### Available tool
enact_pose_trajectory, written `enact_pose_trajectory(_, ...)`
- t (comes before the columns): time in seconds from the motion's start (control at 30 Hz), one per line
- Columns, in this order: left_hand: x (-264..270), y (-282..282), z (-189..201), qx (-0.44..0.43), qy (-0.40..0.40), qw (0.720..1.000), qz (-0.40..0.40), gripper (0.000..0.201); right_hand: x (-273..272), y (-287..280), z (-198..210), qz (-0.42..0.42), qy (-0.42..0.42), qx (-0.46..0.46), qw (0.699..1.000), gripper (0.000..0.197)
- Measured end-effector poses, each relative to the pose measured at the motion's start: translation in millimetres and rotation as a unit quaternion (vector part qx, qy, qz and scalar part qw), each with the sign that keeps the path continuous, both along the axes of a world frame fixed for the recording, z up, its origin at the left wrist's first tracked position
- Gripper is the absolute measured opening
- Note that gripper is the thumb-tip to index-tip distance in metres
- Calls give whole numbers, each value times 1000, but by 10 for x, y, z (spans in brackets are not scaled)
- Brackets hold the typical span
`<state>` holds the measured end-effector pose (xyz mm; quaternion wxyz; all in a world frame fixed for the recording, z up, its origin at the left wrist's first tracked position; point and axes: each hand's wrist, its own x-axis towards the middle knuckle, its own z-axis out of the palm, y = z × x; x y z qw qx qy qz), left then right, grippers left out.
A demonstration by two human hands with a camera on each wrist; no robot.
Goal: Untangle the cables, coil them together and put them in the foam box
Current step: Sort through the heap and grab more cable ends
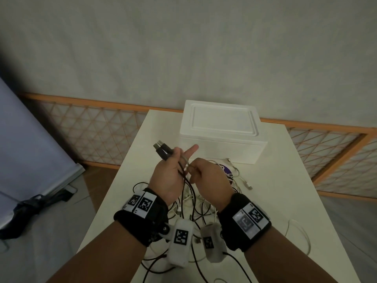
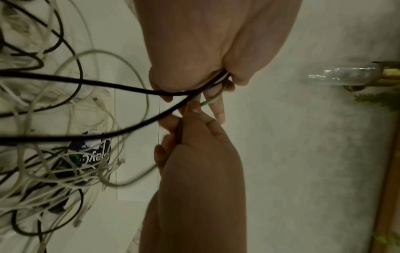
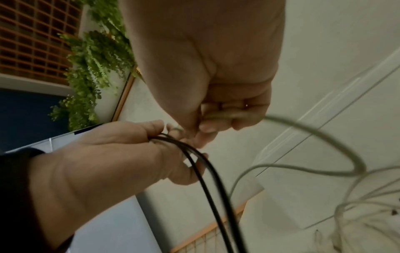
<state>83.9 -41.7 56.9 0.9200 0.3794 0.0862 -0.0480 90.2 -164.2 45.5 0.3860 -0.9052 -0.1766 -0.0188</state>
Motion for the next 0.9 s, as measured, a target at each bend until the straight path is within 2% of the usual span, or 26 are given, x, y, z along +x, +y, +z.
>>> enact_pose_trajectory(0.07, 9, 51, -16, -30, 3, 999, 44, 30, -8, -62, 28, 25, -24, -41, 999, 21)
enact_pose_trajectory(0.13, 37, 179, -22, -52, 11, 992, 110, 37, 34, -213, 40, 54, -13, -70, 996, 24)
enact_pose_trajectory(0.2, 56, 376, -36, -46, 34, 986, 159, 40, 93, -439, 68, 60, 26, -70, 995, 21)
enact_pose_trajectory(0.3, 40, 624, -104, -10, 61, 982, 176, 40, 148, -775, 96, 34, 58, -86, 994, 24)
enact_pose_trajectory(0.4, -15, 597, -150, 64, 73, 987, 124, 31, 194, -896, 89, -7, 20, -171, 985, 25)
enact_pose_trajectory(0.47, -49, 455, -153, 160, 59, 984, 47, 19, 182, -787, 113, -4, -48, -234, 971, 27)
enact_pose_trajectory(0.5, -67, 370, -152, 224, 42, 974, -4, 18, 163, -680, 136, 8, -94, -260, 961, 29)
enact_pose_trajectory(0.57, -98, 203, -153, 357, -1, 927, -113, 18, 97, -432, 172, 31, -191, -284, 939, 36)
enact_pose_trajectory(0.6, -113, 134, -149, 403, -15, 902, -153, 18, 62, -340, 188, 37, -212, -278, 936, 40)
enact_pose_trajectory(0.67, -128, 71, -136, 440, -24, 879, -182, 19, 59, -274, 184, 45, -219, -252, 942, 45)
enact_pose_trajectory(0.77, -113, 181, -121, 448, -21, 884, -130, 18, 50, -391, 193, 51, -133, -193, 971, 40)
enact_pose_trajectory(0.9, -53, 563, -180, 370, 45, 926, 54, 10, 90, -689, 237, -15, -50, -86, 995, 22)
